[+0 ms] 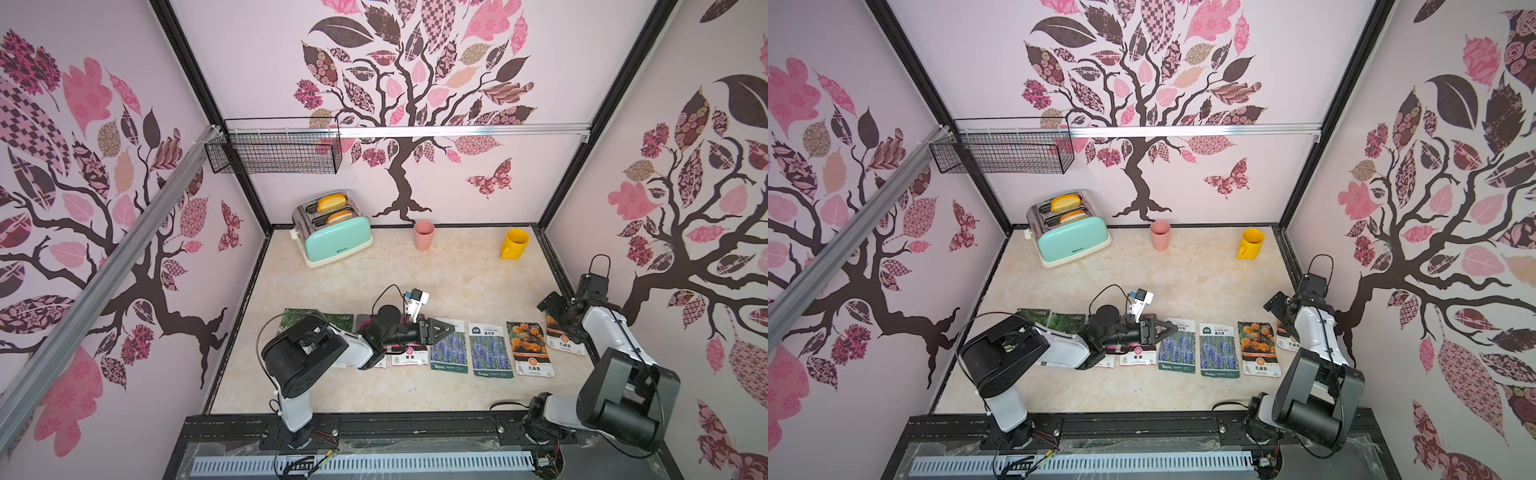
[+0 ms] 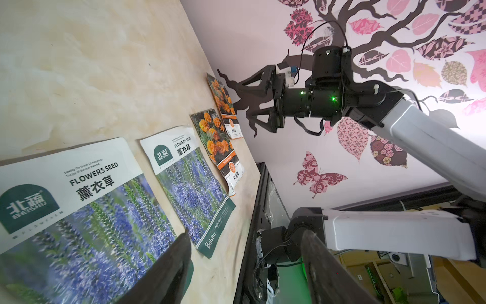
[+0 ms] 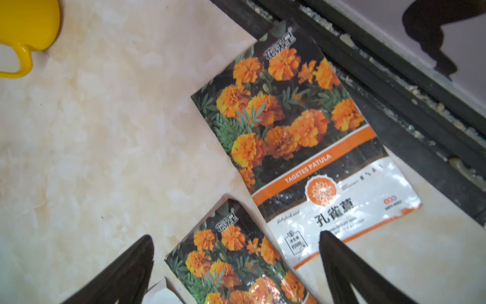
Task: Arrange the seed packets in a row
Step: Place the seed packet at the center of the board.
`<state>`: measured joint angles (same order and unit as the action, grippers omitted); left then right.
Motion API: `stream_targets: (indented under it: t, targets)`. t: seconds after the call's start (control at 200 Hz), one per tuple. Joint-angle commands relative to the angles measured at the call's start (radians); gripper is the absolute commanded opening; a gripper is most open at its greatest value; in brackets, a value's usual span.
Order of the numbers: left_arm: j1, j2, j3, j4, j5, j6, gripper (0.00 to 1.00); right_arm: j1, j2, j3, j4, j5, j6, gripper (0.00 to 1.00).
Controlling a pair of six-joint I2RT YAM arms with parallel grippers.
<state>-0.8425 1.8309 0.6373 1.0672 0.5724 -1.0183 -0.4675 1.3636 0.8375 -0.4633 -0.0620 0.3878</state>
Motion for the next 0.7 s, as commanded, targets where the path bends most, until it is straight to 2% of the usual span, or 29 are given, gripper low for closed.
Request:
stream_targets:
  t: [0.0, 0.355, 0.525, 0.69]
  targets:
    - [-0.005, 0.046, 0.028, 0.055, 0.047, 0.009, 0.68, 0.003, 0.049, 0.045, 0.084, -0.023, -0.014, 1.0]
    - [-0.041, 0.127, 0.083, 0.092, 0.095, 0.019, 0.66, 0.009, 0.262, 0.118, 0.191, -0.058, -0.007, 1.0]
    - [-0.043, 0.151, 0.105, 0.096, 0.092, 0.004, 0.65, 0.009, 0.254, 0.064, 0.195, -0.046, 0.011, 1.0]
    - [-0.044, 0.134, 0.101, 0.097, 0.087, 0.001, 0.64, 0.009, 0.212, -0.012, 0.21, -0.085, 0.035, 0.99]
